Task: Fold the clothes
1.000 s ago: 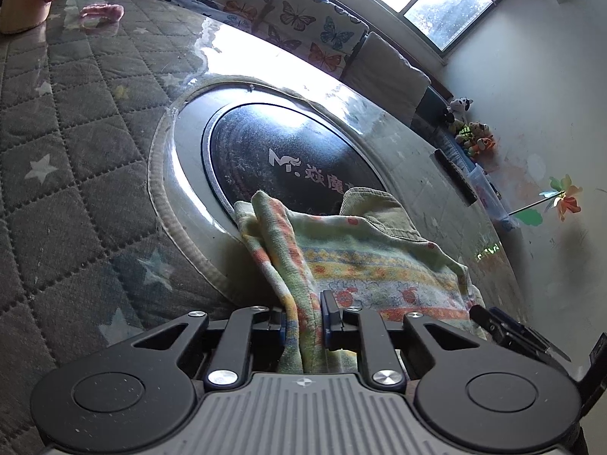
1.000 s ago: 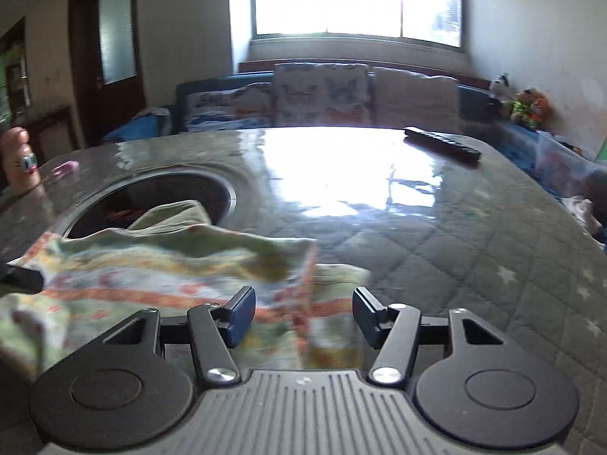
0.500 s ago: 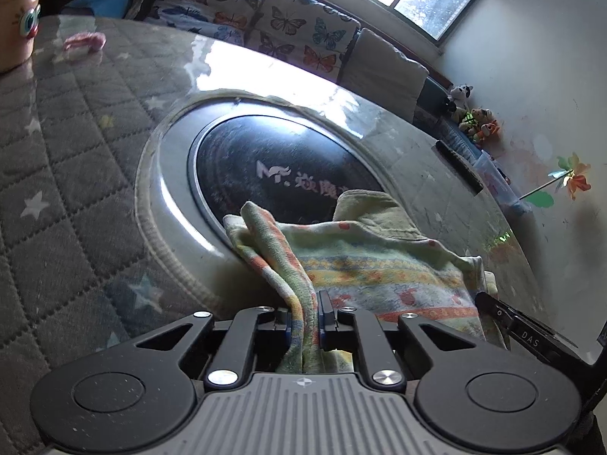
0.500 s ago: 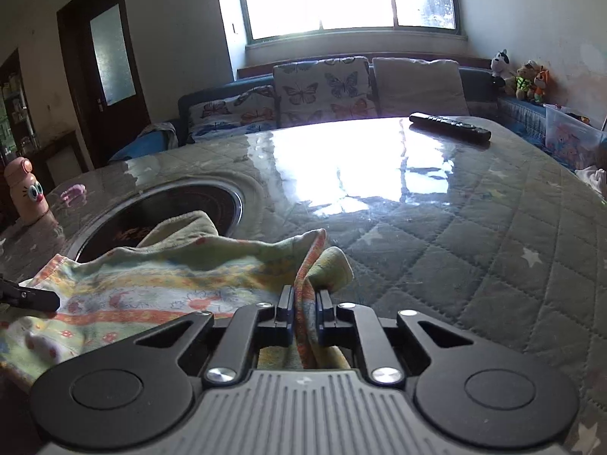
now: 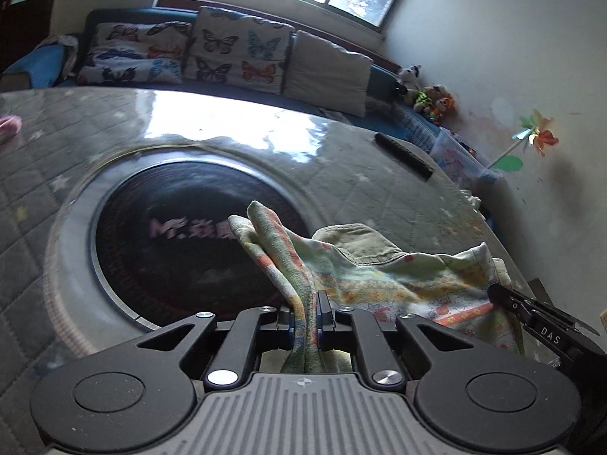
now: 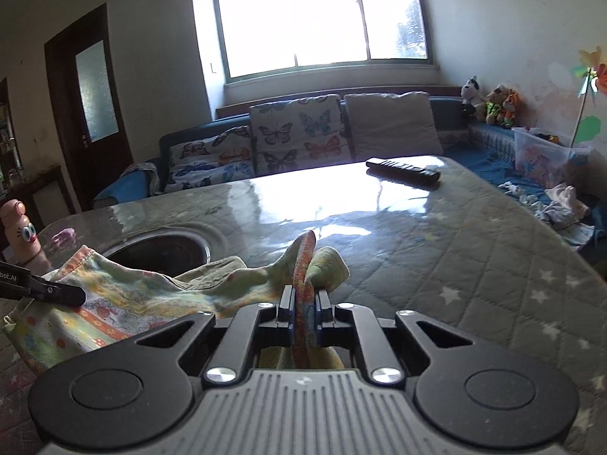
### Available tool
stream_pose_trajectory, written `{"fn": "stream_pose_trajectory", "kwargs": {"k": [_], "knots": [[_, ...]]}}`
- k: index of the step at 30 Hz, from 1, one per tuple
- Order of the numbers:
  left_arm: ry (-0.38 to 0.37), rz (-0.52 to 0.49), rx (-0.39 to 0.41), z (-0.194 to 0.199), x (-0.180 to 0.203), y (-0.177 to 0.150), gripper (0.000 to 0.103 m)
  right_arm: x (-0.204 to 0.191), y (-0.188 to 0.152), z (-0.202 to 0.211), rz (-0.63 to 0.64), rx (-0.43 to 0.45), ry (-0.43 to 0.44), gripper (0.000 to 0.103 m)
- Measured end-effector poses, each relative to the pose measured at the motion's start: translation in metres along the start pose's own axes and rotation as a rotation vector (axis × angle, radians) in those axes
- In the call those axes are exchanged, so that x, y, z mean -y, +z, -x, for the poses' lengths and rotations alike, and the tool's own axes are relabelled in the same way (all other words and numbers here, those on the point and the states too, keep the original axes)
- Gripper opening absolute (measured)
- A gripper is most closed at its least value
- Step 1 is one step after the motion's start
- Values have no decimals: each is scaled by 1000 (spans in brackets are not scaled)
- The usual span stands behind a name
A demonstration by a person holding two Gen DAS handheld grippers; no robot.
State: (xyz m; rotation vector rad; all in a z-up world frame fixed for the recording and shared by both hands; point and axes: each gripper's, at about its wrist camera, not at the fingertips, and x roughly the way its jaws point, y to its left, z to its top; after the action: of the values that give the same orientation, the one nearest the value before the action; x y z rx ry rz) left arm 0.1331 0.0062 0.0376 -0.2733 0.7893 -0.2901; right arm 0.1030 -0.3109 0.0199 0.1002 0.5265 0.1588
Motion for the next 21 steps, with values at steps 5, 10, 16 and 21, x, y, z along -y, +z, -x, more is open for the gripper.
{"fn": "stream_pose_trajectory", "kwargs": {"k": [5, 10, 16, 21], "knots": [[-17, -66, 1, -19, 31, 16, 10, 20, 12, 9, 0, 36, -48, 9], [-27, -107, -5, -40, 57, 27, 10, 40, 22, 13, -9, 61, -90, 9], [-29, -159, -2, -66, 88, 42, 10, 64, 34, 7, -5, 70, -149, 9], [-39, -192, -9, -86, 109, 48, 11, 86, 38, 1, -16, 74, -187, 9]]}}
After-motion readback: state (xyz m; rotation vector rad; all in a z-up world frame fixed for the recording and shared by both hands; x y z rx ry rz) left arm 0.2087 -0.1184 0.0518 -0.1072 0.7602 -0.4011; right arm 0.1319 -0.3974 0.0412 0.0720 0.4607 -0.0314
